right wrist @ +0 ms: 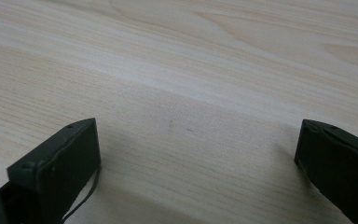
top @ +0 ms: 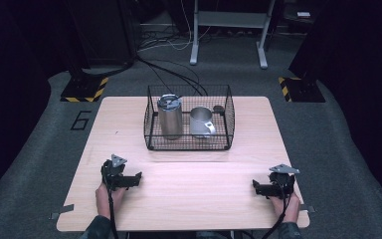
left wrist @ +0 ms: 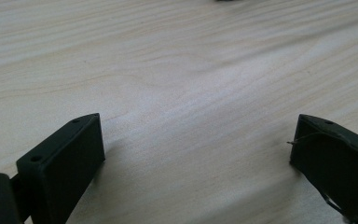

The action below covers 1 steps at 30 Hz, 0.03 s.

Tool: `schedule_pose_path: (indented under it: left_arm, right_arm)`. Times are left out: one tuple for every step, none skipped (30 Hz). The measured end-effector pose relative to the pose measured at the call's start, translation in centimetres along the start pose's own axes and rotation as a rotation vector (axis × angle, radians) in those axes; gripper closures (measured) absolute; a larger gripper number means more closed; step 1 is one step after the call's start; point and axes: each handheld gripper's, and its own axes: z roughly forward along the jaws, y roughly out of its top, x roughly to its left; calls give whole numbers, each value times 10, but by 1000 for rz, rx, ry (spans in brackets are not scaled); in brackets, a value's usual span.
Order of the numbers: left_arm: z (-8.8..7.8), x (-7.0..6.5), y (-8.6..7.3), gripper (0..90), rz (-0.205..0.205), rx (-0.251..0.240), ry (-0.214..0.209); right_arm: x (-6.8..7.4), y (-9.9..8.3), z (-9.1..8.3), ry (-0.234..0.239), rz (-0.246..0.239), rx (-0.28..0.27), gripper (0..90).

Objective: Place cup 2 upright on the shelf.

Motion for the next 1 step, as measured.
schedule_pose_path:
  left_arm:
    - [0, 0, 0, 24, 0, 0, 0]
  right_arm:
    - [0, 0, 0, 0, 0, -1, 0]
